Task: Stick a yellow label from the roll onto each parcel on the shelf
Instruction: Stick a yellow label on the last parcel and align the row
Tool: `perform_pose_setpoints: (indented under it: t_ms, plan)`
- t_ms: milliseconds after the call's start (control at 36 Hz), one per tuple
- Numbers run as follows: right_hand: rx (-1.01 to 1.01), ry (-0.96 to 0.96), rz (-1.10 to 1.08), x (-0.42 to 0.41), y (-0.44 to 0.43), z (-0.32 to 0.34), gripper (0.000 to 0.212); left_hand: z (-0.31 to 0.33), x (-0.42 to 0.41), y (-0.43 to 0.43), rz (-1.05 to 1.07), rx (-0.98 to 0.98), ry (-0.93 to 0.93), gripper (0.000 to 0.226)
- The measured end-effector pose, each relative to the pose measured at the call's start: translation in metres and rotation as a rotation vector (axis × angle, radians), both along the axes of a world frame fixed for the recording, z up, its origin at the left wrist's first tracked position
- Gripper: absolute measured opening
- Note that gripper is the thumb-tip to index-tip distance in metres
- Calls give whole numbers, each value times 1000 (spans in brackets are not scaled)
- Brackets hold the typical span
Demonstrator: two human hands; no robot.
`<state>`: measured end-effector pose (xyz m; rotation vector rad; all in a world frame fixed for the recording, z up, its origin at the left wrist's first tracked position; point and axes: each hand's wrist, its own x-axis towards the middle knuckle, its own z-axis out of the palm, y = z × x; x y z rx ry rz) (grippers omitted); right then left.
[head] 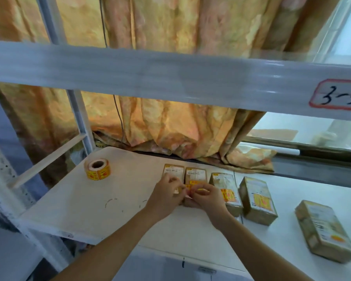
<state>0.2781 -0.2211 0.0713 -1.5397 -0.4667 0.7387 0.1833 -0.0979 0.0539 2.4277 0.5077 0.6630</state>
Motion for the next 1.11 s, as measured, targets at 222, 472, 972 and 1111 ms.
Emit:
perform_pose_setpoints:
  t_ms: [222,472,972,1111]
  plan:
    - [-46,-73,-80,33,-59,2,11,13,54,-46,-46,-573,136,25]
    - [-81,-131,-213,74,-143,5,18,14,124,-125,-165,-566,219,8]
    - [-104,-158,-363,135,-254,-12,14,-3,201,-236,-343,-568,247,15]
    - [-194,-247,-403,157,-274,-17,16,-5,221,-257,-336,-584,231,12]
